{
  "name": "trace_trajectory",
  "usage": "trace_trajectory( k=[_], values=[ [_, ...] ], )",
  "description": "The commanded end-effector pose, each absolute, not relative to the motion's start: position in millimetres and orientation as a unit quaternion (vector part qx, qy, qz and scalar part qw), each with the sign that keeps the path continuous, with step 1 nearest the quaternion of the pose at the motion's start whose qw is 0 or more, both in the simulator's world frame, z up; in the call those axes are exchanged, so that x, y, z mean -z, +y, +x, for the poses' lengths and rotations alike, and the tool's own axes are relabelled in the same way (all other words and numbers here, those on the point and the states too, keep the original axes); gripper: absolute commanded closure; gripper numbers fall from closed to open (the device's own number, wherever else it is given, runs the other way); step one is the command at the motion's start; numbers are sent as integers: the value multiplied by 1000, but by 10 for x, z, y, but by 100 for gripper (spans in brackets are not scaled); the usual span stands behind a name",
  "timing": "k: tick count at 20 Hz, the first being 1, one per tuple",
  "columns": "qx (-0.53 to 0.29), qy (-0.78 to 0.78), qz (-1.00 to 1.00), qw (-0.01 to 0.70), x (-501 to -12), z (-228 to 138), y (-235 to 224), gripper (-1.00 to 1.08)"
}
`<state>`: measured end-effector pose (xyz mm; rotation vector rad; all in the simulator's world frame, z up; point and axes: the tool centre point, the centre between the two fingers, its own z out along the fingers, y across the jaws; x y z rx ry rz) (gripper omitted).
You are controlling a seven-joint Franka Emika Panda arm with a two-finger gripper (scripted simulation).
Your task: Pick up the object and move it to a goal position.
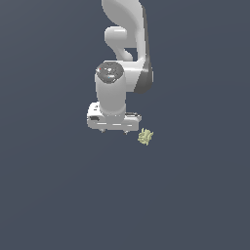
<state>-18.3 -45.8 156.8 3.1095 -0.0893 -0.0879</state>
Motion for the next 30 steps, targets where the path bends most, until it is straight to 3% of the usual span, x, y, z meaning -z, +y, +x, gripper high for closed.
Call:
trace_trajectory(
  k=[1, 13, 30],
  values=[
    [28, -29, 999, 15, -1568, -183, -447, -92],
    [22, -71, 997, 13, -1446, -235, -166, -92],
    [6, -210, 978, 5, -1069, -529, 718, -92]
  ],
)
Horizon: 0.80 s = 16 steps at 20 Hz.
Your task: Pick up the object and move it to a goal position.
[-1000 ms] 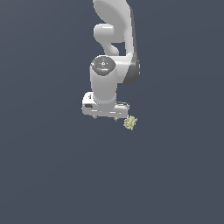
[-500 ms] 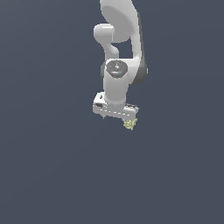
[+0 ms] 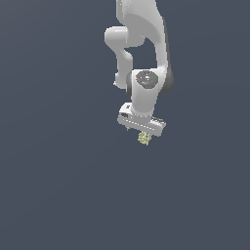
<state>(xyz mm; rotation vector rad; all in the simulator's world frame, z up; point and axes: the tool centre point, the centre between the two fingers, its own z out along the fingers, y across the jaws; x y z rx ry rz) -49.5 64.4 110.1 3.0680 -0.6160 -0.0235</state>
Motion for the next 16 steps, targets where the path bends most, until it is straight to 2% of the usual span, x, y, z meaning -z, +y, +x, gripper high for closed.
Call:
trace_trajectory(
  k=[1, 16],
  values=[
    [5, -218, 976, 5, -1050, -549, 762, -92],
    [0, -275, 961, 0, -909, -725, 1089, -92]
  ],
)
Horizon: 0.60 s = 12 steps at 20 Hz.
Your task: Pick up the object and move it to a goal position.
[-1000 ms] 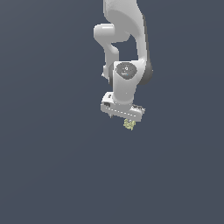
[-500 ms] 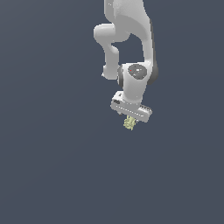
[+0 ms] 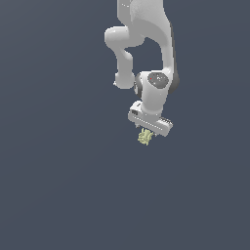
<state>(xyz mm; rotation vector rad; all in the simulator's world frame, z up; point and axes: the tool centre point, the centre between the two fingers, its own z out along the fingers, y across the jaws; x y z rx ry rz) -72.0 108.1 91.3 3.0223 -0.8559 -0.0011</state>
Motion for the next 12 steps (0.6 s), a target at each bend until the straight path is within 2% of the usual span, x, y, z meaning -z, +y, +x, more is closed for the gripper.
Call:
trace_trajectory(
  k=[1, 12],
  values=[
    [0, -275, 961, 0, -909, -726, 1089, -92],
    [0, -275, 962, 0, -593, -736, 1084, -92]
  ],
)
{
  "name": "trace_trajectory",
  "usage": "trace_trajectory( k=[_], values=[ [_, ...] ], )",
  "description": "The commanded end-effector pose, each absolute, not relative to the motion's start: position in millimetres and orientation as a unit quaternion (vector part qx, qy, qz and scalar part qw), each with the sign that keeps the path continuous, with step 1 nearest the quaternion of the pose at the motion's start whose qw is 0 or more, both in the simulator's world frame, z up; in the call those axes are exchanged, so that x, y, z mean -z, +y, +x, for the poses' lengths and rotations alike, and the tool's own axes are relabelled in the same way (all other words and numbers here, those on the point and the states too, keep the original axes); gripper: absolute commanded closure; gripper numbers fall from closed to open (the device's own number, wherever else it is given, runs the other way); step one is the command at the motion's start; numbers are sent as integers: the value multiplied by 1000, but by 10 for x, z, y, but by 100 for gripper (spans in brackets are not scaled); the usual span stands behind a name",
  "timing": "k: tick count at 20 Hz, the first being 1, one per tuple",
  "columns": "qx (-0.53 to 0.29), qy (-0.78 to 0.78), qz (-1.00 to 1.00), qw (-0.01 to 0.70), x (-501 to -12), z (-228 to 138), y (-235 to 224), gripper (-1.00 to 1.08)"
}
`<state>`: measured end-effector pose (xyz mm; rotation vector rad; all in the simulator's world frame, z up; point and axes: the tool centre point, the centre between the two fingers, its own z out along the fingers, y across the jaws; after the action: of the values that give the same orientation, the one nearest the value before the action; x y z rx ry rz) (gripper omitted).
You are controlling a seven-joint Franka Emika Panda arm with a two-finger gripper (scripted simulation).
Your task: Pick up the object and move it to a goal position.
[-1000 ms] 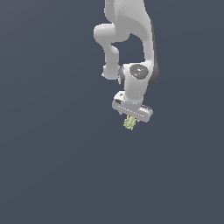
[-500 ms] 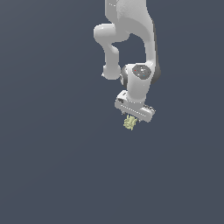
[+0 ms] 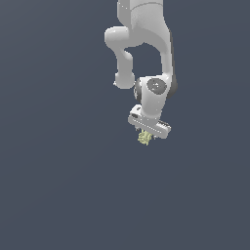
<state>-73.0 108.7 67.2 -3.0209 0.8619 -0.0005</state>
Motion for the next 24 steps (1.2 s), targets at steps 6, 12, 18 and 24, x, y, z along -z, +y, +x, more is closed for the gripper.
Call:
trace_trajectory(
  k=[6, 12, 18, 24],
  values=[
    [0, 275, -961, 0, -417, -732, 1091, -92],
    [0, 275, -961, 0, -407, -730, 1092, 108],
    [0, 275, -961, 0, -407, -730, 1092, 108],
    [1, 275, -961, 0, -475, -674, 1026, 108]
  ],
)
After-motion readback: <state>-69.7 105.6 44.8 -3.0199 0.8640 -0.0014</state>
